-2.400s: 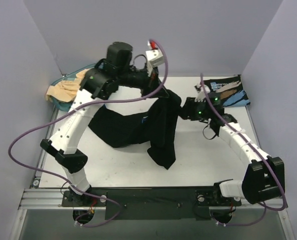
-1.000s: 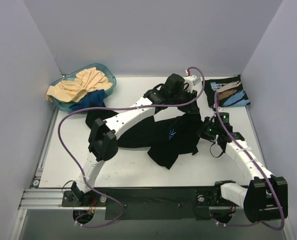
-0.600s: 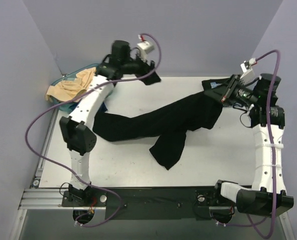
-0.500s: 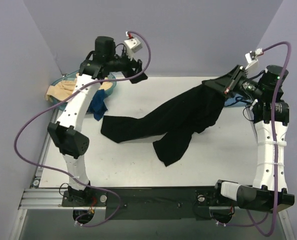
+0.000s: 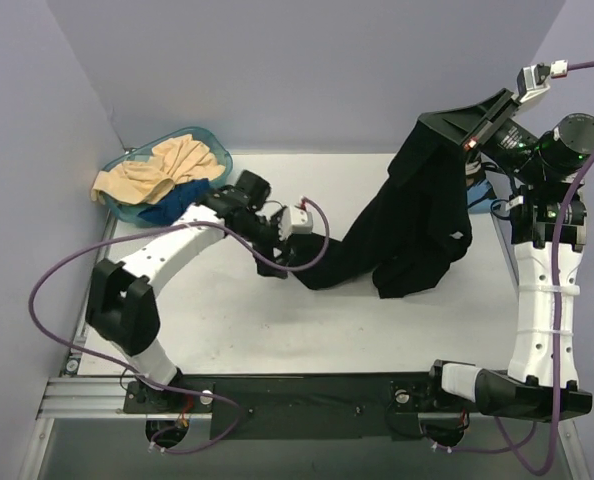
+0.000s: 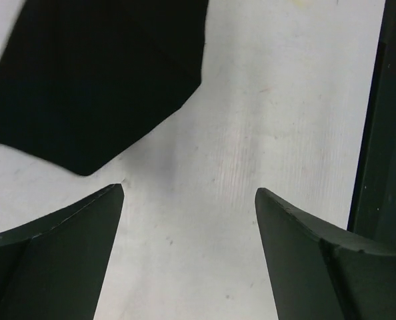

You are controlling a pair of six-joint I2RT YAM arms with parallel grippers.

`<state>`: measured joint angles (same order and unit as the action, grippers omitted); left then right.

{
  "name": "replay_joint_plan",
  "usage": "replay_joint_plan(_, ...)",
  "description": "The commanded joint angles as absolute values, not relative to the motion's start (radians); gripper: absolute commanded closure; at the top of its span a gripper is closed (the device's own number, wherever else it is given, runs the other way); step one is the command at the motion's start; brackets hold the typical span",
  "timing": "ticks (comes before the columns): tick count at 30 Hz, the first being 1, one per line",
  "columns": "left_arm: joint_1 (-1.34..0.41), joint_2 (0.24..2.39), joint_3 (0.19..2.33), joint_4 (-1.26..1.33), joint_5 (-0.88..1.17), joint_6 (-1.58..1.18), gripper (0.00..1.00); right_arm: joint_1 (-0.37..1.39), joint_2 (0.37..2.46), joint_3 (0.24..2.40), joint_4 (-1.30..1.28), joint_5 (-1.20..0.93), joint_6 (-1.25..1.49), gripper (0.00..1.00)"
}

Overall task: Fold and stack the t-shirts
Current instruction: Flatten out the tshirt

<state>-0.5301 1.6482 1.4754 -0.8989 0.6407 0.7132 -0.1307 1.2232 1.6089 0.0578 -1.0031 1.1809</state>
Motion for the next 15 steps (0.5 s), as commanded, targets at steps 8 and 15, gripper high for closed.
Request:
replay_joint_plan(8, -0.741, 1.877, 1.335, -0.172, 0.654, 0.465, 0.08, -0.103, 1.177, 1.611, 0.115, -0.953, 1.184, 1.00)
replay_joint_plan(15, -0.689, 1.887, 1.374, -0.161, 0.572, 0.419, 1.00, -0.159, 1.138, 1.612, 0.077, -0.965, 1.170, 1.00)
